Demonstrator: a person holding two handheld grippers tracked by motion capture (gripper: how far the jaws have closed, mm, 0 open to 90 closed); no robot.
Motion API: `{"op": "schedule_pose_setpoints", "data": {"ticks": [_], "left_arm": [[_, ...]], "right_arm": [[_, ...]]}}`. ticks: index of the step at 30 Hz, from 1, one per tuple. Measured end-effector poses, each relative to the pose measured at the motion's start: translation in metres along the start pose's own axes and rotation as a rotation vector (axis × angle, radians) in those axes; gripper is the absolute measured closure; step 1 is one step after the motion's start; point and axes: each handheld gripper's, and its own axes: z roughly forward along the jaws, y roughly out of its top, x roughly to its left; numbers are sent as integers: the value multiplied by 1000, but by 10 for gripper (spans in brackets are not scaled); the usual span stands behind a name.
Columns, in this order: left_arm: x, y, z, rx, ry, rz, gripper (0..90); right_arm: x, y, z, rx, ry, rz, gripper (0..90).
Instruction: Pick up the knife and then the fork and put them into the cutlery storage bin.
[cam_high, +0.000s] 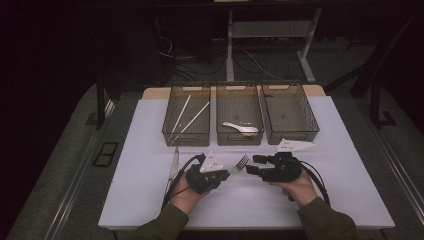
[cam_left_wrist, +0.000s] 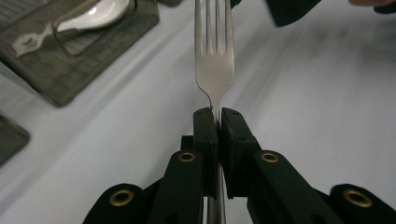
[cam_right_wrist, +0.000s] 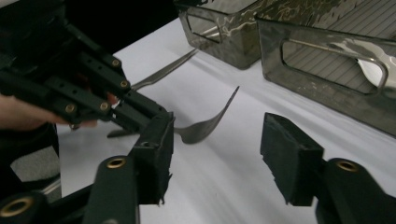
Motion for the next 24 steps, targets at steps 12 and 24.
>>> {"op": "schedule_pose_setpoints", "data": {"ticks": [12,24], "left_arm": [[-3,15,2,-65,25,11,845],[-7,16,2,-115,-17,11,810]], "right_arm": [[-9,11,15,-33,36,76,709],[-8,18,9,-81,85,98,866]]}}
